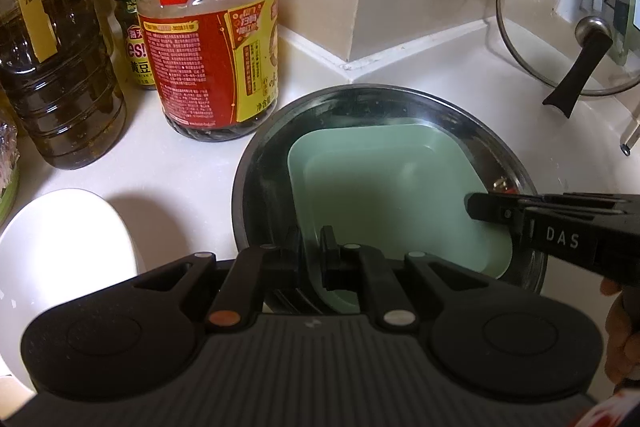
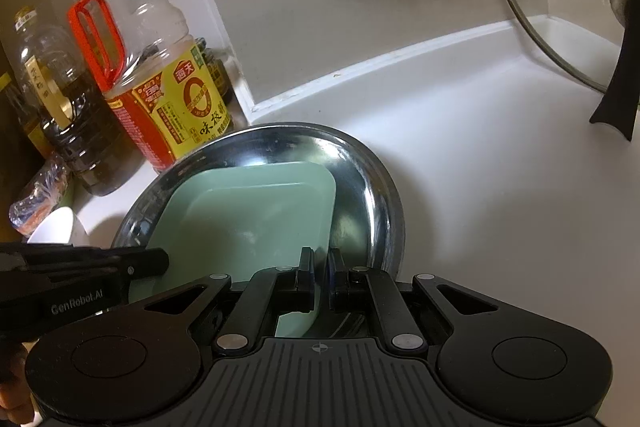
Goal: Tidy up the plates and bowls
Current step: 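Lift the green plate with both grippers and lower it into the steel plate, then open both grippers to release the green plate, then withdraw both grippers up from the stacked plates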
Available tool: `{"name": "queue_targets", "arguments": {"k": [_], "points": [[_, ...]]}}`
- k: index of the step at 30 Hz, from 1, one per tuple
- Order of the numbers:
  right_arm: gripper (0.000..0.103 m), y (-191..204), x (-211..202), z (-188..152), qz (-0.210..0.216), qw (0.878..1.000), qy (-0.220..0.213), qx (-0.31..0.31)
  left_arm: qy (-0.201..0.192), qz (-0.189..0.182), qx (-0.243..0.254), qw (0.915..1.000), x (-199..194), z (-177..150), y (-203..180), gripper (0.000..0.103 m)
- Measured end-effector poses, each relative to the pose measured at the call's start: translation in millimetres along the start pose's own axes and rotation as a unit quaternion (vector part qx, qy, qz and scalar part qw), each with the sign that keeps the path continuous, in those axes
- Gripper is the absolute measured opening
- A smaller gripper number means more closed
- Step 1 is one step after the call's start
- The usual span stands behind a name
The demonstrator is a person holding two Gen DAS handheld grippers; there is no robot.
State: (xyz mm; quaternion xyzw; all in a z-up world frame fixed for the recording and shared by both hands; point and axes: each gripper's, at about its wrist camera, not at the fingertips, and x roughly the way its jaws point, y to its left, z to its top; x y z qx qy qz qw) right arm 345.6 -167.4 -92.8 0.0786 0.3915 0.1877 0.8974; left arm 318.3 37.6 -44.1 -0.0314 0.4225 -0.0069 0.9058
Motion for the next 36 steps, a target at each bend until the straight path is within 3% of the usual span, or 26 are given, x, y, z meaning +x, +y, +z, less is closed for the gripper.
{"name": "queue_targets", "arguments": {"k": [9, 12, 14, 16, 23, 36], "points": [[0.009, 0, -4, 2, 0.0, 1.0, -0.009, 0.004, -0.02, 0.017, 0.005, 0.9996, -9, 1, -2, 0.019], [0.021, 2, -13, 2, 0.007, 1.0, -0.023, 0.004, -0.031, 0.014, 0.0, 0.9994, -19, 2, -2, 0.019], [0.039, 3, -21, 1, 0.012, 0.999, -0.033, 0.003, -0.04, 0.014, 0.001, 0.9991, -27, 2, -3, 0.02], [0.043, 5, -30, 0, 0.016, 0.999, -0.045, 0.003, -0.047, 0.015, 0.001, 0.9988, -36, 2, -6, 0.023], [0.05, 3, -62, -12, 0.03, 0.998, -0.057, 0.025, -0.065, -0.002, 0.005, 0.9979, -70, -12, -18, 0.028], [0.051, -9, -129, -50, 0.044, 0.996, -0.062, 0.056, -0.071, -0.026, 0.006, 0.9971, -127, -62, -43, 0.031]]}}
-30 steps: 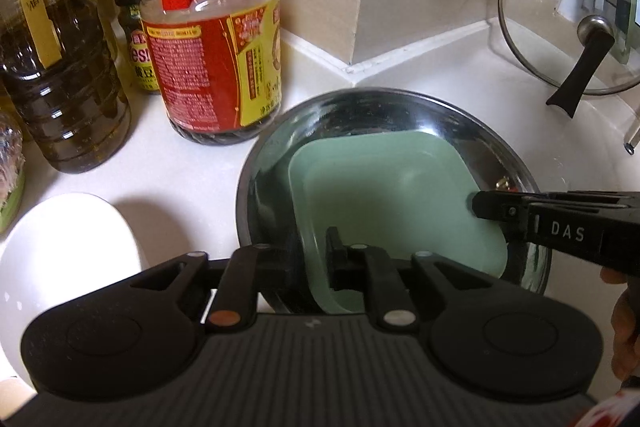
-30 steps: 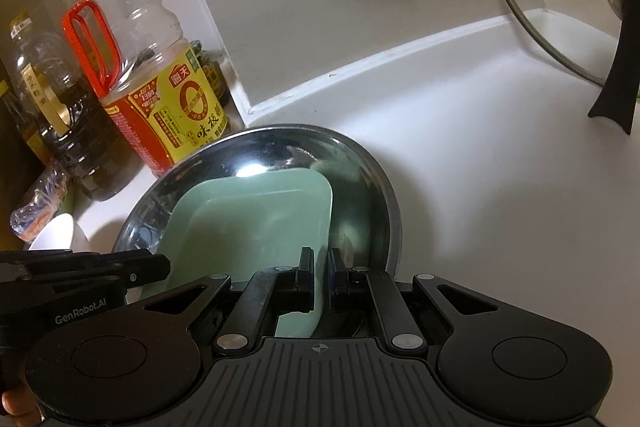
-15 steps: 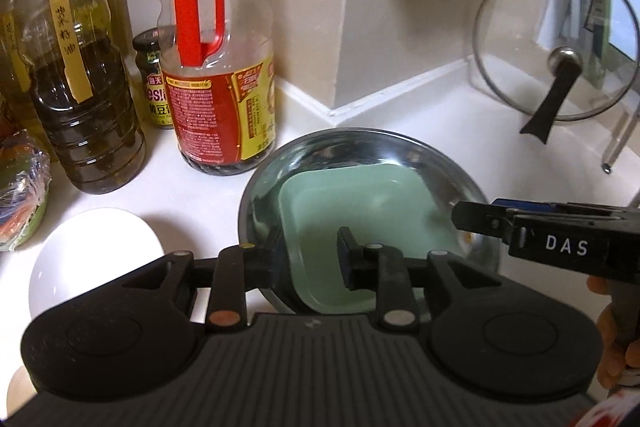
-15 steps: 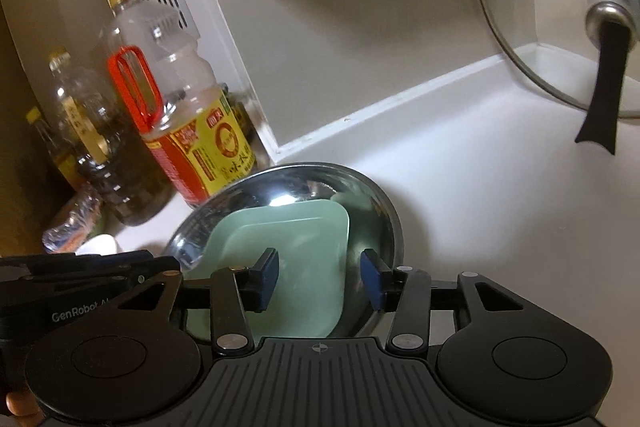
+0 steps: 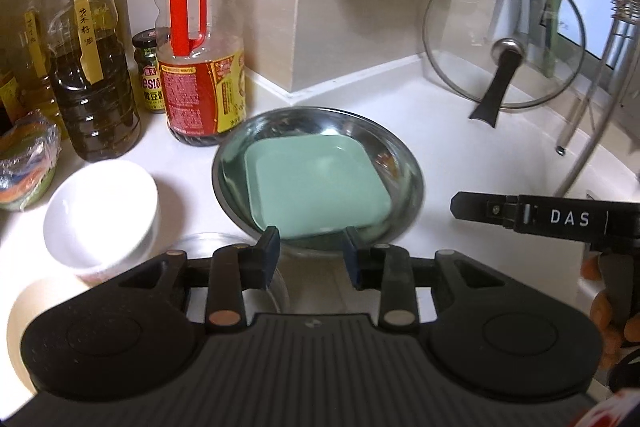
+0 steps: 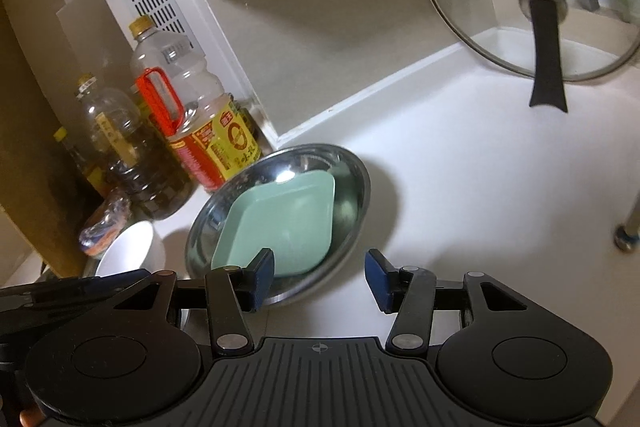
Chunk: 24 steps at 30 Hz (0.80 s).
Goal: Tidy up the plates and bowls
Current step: 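Withdraw both grippers up from the stacked plates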
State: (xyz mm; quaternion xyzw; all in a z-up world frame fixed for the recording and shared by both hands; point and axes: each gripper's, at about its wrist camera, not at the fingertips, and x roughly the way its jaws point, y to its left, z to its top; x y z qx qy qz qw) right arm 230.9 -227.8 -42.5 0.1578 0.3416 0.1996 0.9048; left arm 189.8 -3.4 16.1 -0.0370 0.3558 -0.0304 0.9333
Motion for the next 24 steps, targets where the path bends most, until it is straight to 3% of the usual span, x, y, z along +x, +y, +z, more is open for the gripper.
{"name": "queue_targets", "arguments": {"k": [8, 24], "points": [[0.051, 3, -38, -26, 0.009, 1.0, 0.018, -0.014, 0.002, 0.002, -0.012, 0.9999, -33, -29, -15, 0.031], [0.051, 21, -81, -81, 0.075, 0.994, 0.063, -0.045, 0.014, 0.046, -0.056, 0.9973, -95, -91, -31, 0.031]]}}
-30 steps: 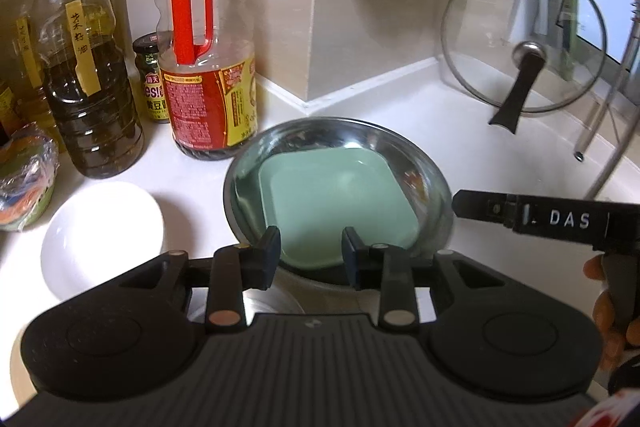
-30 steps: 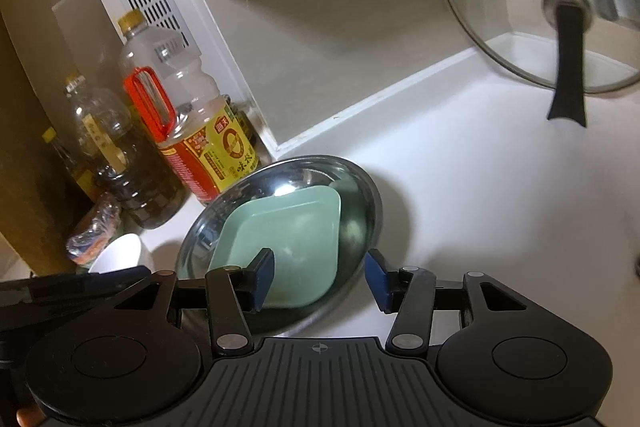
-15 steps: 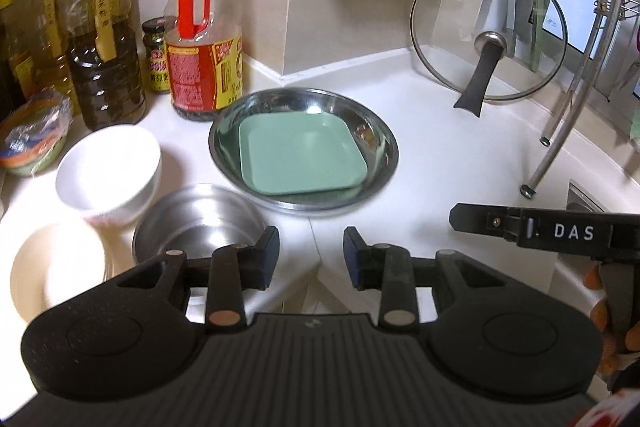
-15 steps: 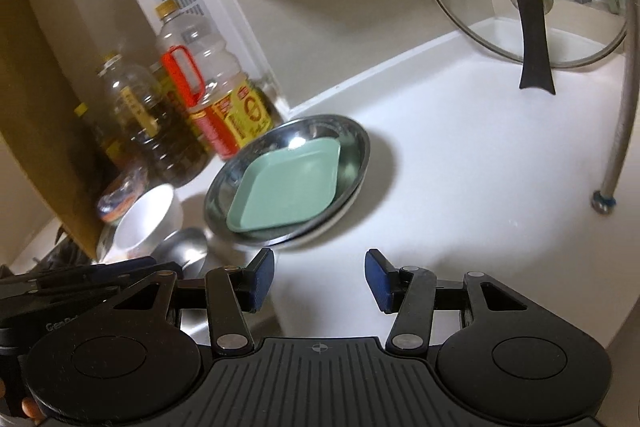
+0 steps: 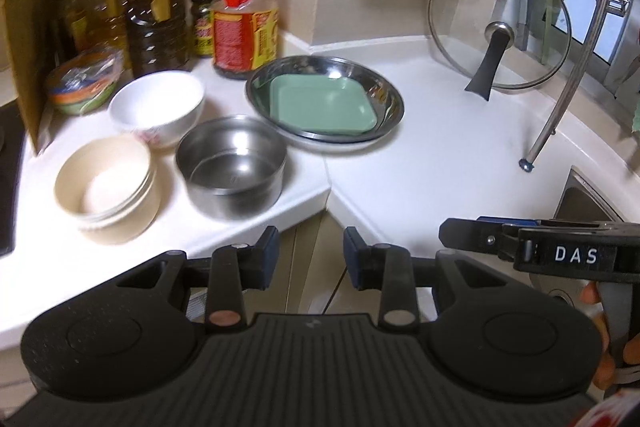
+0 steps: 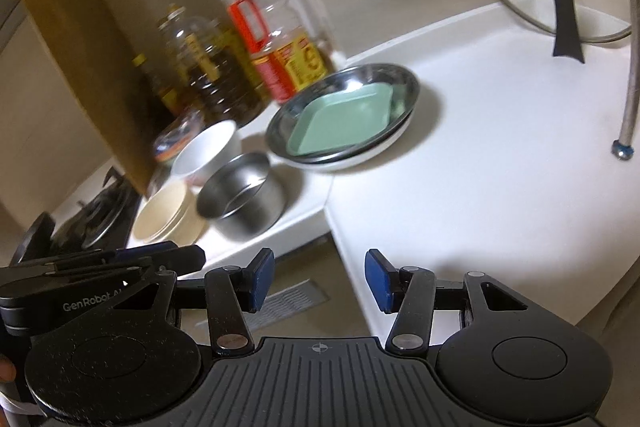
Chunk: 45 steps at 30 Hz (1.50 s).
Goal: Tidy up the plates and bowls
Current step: 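Move both grippers toward the rim of the cream bowl stack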
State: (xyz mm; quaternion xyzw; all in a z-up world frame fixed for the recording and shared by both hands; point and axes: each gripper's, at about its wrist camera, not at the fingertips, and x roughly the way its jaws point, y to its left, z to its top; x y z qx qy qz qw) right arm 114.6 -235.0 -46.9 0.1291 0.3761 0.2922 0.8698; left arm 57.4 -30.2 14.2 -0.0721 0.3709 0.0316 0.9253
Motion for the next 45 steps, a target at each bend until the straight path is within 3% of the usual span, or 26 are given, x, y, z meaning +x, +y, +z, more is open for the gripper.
{"name": "queue_targets", "arguments": {"k": [8, 18, 32, 45], "points": [[0.051, 13, -8, -12, 0.022, 1.0, -0.002, -0.014, 0.017, 0.012, -0.004, 0.9998, -13, -17, 2, 0.031], [0.051, 16, 1, -18, 0.008, 1.0, 0.015, -0.009, 0.021, 0.003, -0.019, 0.9996, -13, -22, 12, 0.031], [0.051, 78, 72, -14, 0.033, 0.996, 0.072, -0.037, 0.029, 0.05, -0.07, 0.9959, -17, -19, 105, 0.031], [0.051, 133, 135, -5, 0.048, 0.995, 0.084, -0.036, 0.019, 0.084, -0.096, 0.9916, -11, 2, 185, 0.033]]}}
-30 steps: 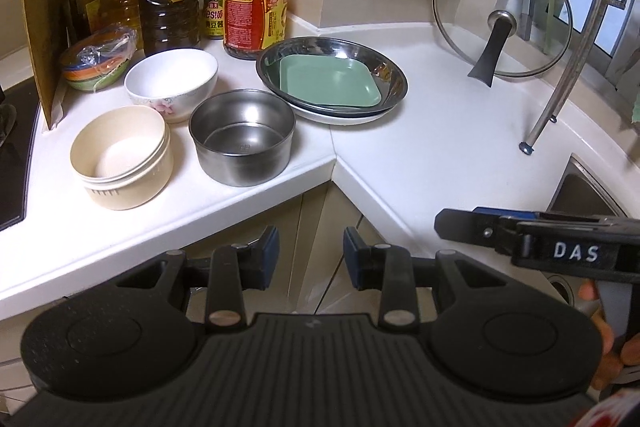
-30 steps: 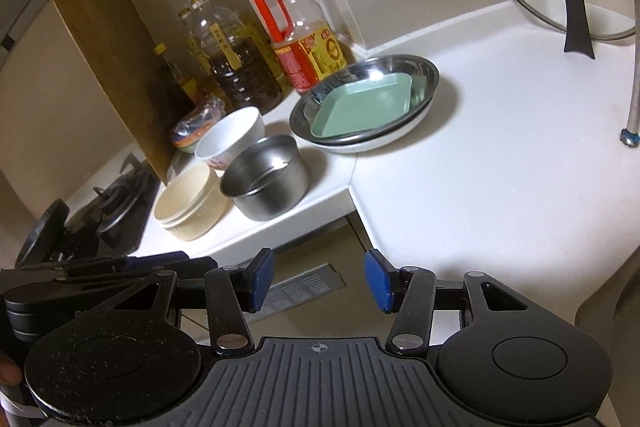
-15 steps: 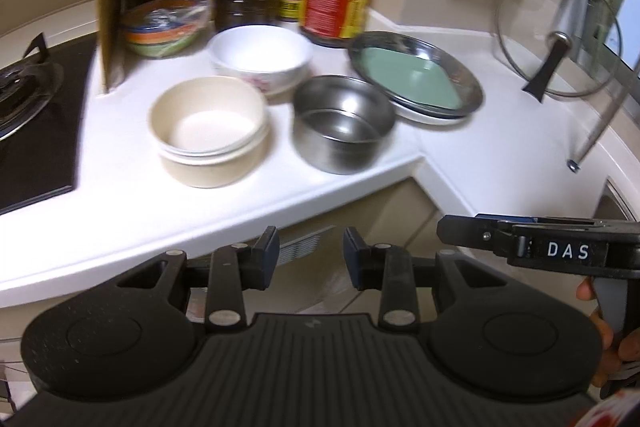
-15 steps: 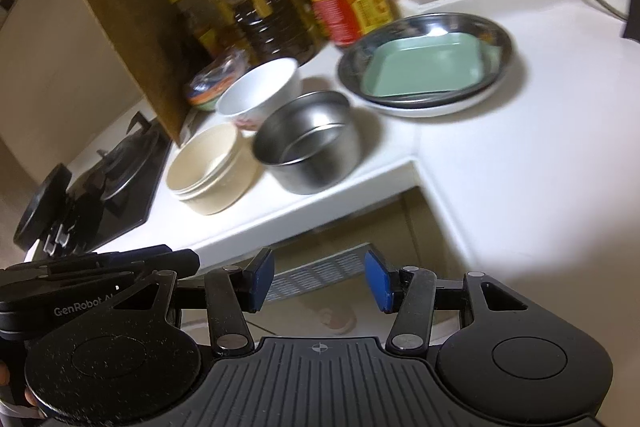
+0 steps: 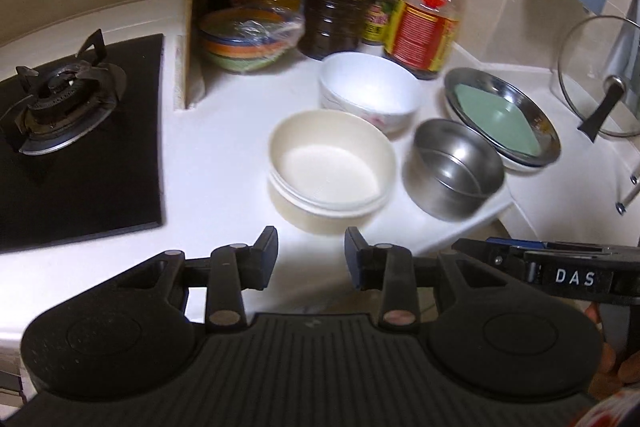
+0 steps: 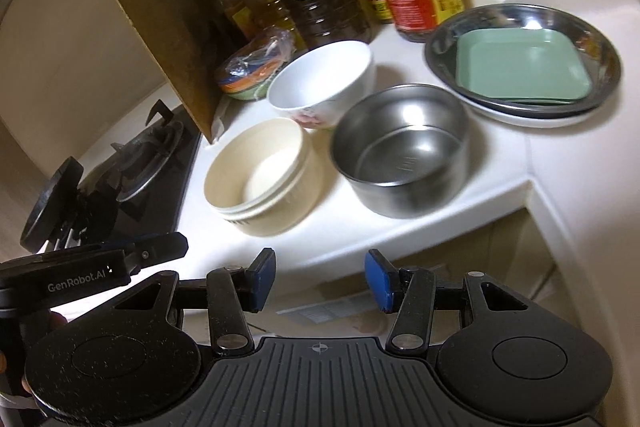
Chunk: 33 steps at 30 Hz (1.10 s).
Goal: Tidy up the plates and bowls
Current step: 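Move both grippers toward the rim of the cream bowl stack, then close the left gripper on the cream bowl rim while the right gripper closes beside it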
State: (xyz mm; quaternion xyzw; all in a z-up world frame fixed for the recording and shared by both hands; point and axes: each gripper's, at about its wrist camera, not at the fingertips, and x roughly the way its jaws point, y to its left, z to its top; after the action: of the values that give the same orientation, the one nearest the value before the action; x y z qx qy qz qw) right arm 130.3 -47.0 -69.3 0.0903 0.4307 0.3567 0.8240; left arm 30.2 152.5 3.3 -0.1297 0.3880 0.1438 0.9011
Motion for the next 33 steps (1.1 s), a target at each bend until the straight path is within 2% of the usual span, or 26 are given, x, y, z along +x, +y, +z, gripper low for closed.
{"name": "queue_targets", "arguments": {"k": [10, 19, 33], "points": [[0.05, 26, 42, 23, -0.01, 1.0, -0.022, 0.0, -0.01, 0.0, 0.001, 0.9999, 32, 29, 21, 0.036], [0.05, 36, 69, 37, -0.038, 0.999, -0.038, 0.002, 0.005, -0.005, 0.021, 0.9998, 64, 42, 28, 0.036], [0.035, 40, 89, 40, -0.075, 0.996, -0.042, -0.015, 0.015, -0.014, 0.047, 0.9987, 87, 48, 26, 0.035]]}}
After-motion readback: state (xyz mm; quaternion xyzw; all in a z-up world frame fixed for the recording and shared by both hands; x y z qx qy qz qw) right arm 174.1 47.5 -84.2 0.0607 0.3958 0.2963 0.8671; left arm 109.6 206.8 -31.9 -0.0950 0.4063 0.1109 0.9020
